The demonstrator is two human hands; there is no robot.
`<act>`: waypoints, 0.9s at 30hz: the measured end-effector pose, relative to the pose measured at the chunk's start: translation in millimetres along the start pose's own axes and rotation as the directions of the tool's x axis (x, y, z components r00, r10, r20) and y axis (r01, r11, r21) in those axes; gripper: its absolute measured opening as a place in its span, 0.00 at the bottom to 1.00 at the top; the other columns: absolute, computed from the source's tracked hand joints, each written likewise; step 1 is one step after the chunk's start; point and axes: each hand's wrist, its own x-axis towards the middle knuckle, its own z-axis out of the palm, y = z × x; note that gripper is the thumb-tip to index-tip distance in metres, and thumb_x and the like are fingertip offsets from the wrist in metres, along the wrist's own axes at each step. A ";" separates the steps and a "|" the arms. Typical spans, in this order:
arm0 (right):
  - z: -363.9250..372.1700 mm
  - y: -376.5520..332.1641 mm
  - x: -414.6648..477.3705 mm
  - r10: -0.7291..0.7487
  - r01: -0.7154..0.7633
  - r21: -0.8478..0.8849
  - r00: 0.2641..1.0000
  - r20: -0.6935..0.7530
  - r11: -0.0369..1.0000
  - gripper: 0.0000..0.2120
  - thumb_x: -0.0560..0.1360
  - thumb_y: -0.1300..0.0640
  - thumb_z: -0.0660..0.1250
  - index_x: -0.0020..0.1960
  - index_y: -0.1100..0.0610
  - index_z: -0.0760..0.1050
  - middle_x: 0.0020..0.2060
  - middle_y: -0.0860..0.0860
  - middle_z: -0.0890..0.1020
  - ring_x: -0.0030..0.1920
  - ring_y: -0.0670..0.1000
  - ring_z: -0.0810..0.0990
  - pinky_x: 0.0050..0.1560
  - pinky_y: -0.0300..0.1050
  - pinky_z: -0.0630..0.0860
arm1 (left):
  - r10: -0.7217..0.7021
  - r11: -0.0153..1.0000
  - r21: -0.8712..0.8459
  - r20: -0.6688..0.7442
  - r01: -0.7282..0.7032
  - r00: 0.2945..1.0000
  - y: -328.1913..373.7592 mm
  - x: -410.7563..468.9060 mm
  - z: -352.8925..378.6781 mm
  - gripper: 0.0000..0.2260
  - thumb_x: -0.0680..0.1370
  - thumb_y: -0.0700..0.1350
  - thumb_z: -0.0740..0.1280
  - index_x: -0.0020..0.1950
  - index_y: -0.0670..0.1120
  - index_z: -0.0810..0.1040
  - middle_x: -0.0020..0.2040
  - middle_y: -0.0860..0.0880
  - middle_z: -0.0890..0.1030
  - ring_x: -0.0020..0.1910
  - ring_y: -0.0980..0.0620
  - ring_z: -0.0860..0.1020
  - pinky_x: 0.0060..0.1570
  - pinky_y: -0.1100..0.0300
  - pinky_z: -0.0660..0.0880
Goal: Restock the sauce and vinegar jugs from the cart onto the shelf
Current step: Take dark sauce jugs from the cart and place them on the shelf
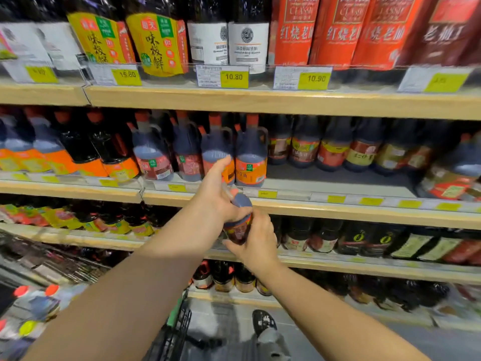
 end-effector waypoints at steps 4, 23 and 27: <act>8.3 -1.7 -7.3 0.167 -0.154 0.073 0.959 -0.227 0.985 0.50 0.61 0.46 0.77 0.74 0.57 0.55 0.70 0.53 0.64 0.72 0.55 0.61 0.66 0.56 0.64 | -0.143 0.984 -0.091 0.096 0.152 0.985 -21.3 -7.8 13.8 0.20 0.63 0.54 0.76 0.47 0.47 0.73 0.38 0.50 0.69 0.39 0.55 0.68 0.61 0.64 0.66; -92.4 61.6 102.0 -0.070 0.209 0.262 0.886 -0.458 0.942 0.43 0.58 0.55 0.80 0.67 0.51 0.61 0.59 0.43 0.67 0.57 0.37 0.66 0.55 0.34 0.68 | 0.373 0.104 0.948 0.243 -0.301 0.895 -44.0 100.6 -22.6 0.22 0.77 0.45 0.62 0.72 0.48 0.66 0.70 0.45 0.70 0.62 0.48 0.73 0.54 0.61 0.71; -87.4 73.7 133.2 -0.111 0.238 0.272 0.905 -0.410 0.932 0.37 0.58 0.56 0.80 0.62 0.52 0.65 0.57 0.50 0.72 0.57 0.49 0.73 0.55 0.40 0.73 | 0.285 -0.472 0.857 0.369 -0.206 0.885 -44.2 132.5 -21.7 0.18 0.74 0.51 0.63 0.62 0.45 0.74 0.62 0.44 0.74 0.62 0.43 0.72 0.60 0.50 0.72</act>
